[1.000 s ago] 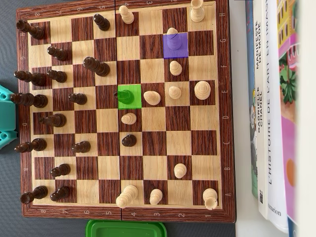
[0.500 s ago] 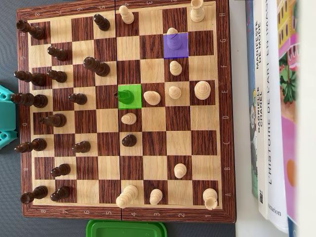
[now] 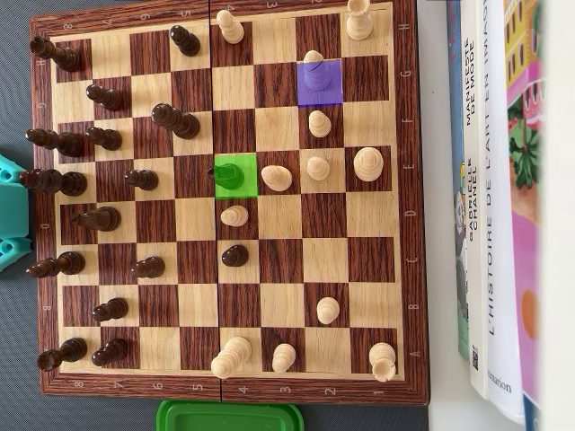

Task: Play chess

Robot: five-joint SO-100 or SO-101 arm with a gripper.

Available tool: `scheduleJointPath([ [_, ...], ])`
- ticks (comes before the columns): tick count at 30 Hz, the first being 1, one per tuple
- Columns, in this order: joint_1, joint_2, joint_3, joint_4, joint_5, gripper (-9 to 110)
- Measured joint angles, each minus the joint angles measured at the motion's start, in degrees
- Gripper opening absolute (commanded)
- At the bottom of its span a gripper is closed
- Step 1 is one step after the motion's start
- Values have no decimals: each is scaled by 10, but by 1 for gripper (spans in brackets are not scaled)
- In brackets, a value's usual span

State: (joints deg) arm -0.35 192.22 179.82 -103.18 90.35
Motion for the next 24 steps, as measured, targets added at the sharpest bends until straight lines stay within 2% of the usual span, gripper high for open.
scheduleJointPath([
  [8, 0, 0, -1, 0, -4, 13],
  [16, 0, -18, -53, 80, -41, 13],
  [24, 0, -165, -179, 129, -41, 13],
])
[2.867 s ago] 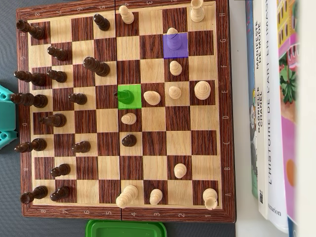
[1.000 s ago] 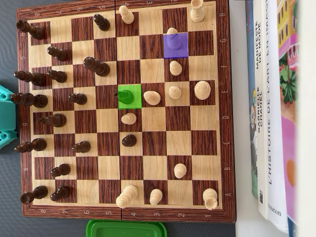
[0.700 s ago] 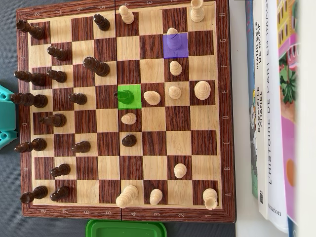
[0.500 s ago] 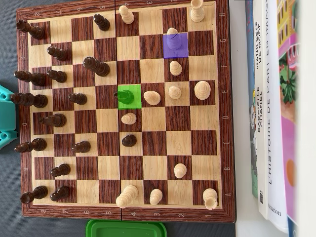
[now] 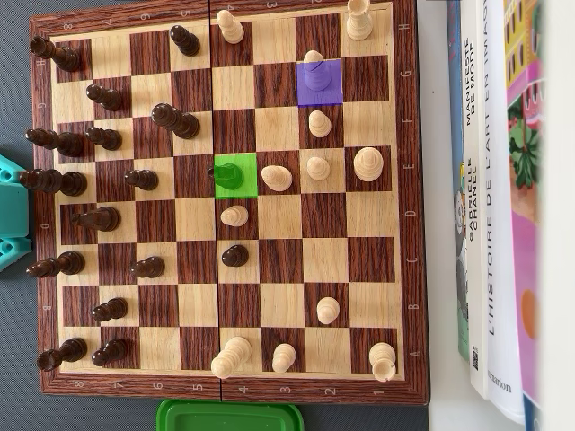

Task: Play chess

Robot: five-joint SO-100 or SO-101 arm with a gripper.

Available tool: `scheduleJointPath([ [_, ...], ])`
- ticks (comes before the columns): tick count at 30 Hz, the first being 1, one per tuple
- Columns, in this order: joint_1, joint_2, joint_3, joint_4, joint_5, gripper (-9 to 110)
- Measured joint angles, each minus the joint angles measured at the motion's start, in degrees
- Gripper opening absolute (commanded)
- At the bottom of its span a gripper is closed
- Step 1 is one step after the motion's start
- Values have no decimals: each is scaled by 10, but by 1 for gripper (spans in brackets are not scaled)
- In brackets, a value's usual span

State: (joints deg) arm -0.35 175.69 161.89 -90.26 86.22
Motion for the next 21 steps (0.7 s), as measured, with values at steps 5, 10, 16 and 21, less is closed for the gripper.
scheduleJointPath([
  [5, 0, -54, -60, 96, 0, 13],
  [10, -2, -91, -123, 235, 0, 13],
  [16, -5, -148, -202, 423, 0, 13],
  [21, -6, -207, -272, 584, 0, 13],
])
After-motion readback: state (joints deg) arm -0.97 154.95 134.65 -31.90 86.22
